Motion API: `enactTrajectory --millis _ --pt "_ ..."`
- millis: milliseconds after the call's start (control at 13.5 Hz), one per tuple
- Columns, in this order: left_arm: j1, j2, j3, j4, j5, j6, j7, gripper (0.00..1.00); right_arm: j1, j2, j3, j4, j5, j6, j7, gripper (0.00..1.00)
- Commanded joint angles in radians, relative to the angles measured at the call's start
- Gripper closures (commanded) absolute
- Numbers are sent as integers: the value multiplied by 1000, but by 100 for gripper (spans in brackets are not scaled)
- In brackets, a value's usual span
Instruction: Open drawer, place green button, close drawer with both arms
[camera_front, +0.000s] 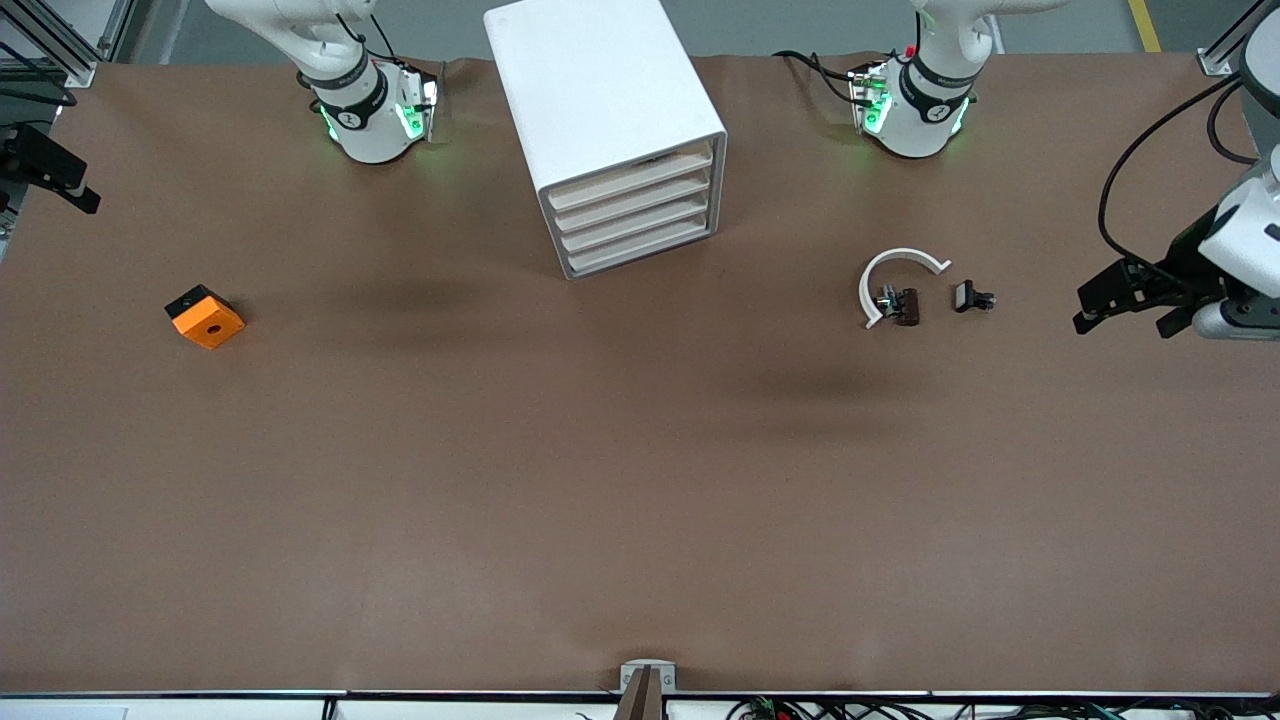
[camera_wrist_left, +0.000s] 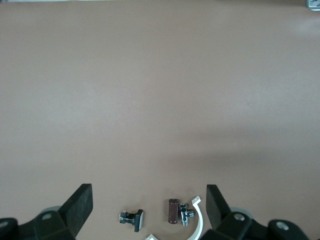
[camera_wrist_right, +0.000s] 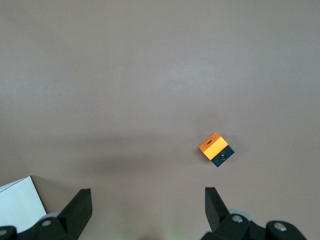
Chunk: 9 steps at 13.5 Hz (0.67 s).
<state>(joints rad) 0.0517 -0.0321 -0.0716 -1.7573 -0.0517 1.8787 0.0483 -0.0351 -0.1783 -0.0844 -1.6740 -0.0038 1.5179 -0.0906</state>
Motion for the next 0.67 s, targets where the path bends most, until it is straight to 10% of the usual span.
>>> enactTrajectory --millis 0,592 --pt "30 -23 -43 30 27 -42 1 0 0 -21 3 -20 -2 13 -1 0" --pt "26 -14 -48 111 27 -144 -56 0 0 -21 5 -23 -2 4 -1 0"
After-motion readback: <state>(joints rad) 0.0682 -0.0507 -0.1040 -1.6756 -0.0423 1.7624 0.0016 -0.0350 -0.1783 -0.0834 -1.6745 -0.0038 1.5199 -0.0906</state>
